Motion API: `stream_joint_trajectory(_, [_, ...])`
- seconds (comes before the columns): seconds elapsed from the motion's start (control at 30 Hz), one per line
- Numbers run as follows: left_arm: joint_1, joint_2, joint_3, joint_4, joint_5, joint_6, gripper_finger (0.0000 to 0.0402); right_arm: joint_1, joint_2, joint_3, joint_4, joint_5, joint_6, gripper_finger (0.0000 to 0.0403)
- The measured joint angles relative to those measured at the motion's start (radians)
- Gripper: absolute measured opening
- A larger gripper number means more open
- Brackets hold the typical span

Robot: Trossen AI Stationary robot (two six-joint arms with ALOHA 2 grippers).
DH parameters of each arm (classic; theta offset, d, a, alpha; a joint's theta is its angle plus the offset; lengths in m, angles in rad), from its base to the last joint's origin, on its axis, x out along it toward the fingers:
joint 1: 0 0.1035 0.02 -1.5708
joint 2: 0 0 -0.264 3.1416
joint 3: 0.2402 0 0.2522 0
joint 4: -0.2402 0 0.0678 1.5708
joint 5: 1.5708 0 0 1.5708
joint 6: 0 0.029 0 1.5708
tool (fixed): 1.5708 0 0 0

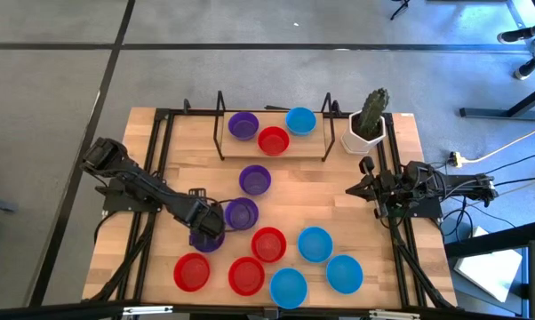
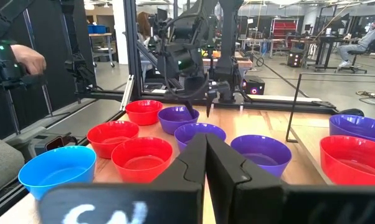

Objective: Pick & Place Mini bowls
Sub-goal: Stack the violet bowl on top of the violet bowl on the shelf

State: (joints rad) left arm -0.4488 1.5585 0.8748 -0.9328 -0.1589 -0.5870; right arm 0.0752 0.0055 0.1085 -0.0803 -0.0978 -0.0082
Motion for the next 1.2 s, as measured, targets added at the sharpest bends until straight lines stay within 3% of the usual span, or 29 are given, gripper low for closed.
stream_joint_trajectory(0.33, [0.0,0.0,0.0,0.072,-0.02,0.064,0.018,0.0,0.0,0.0,0.0,0.0,0.0,0.0012])
stream_joint_trajectory(0.43, [0.0,0.0,0.0,0.069,-0.029,0.076,0.0142,0.0,0.0,0.0,0.0,0.0,0.0,0.0012])
stream_joint_trajectory(0.6, [0.001,0.0,0.001,0.064,-0.021,0.104,0.0027,0.0,0.0,0.0,0.0,0.0,-0.009,0.0012])
stream_joint_trajectory(0.8, [0.026,-0.023,0.045,-0.026,-0.025,0.161,0.0007,0.0,0.0,0.0,0.0,0.0,-0.026,0.0012])
stream_joint_trajectory(0.9, [0.032,-0.082,0.092,-0.063,-0.047,0.223,0.0005,0.0,0.0,0.0,0.0,0.001,-0.026,0.0012])
stream_joint_trajectory(1.03, [0.021,-0.231,0.134,-0.045,-0.18,0.287,0.0004,0.0,0.0,0.0,0.003,0.001,-0.027,0.0012])
stream_joint_trajectory(1.2, [0.016,-0.49,0.042,0.144,-0.201,0.352,0.0004,0.0,0.0,0.0,0.004,0.003,-0.03,0.0012])
